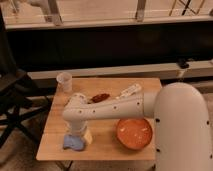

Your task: Place the white sponge in the ceramic bowl

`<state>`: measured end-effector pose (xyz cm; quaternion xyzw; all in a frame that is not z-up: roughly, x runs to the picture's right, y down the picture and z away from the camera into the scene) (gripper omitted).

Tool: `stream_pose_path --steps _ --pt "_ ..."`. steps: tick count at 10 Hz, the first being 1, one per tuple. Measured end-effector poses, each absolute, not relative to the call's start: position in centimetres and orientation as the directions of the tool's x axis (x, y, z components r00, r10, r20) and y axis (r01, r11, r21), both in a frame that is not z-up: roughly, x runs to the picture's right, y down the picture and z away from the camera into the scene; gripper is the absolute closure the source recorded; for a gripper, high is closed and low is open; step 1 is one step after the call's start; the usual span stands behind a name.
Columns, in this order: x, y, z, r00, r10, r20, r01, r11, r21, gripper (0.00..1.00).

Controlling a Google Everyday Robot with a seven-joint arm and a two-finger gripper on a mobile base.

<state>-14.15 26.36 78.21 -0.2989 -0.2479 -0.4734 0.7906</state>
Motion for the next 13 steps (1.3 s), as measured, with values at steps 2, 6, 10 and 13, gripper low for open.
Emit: stream_pose_path --steps 2,6,10,13 --pt "-14.1 26.6 78.5 0.430 -0.599 0.676 0.897 0.370 -0.243 0.20" --pt "-14.1 26.9 79.0 0.429 -0.596 0.678 0.898 0.362 -0.250 0.20" --pt "-14.1 27.1 79.4 0.432 -0.593 0.680 0.897 0.359 -0.257 0.20" --pt "-14.1 27.1 79.6 0.435 -0.591 0.680 0.896 0.357 -0.264 0.20"
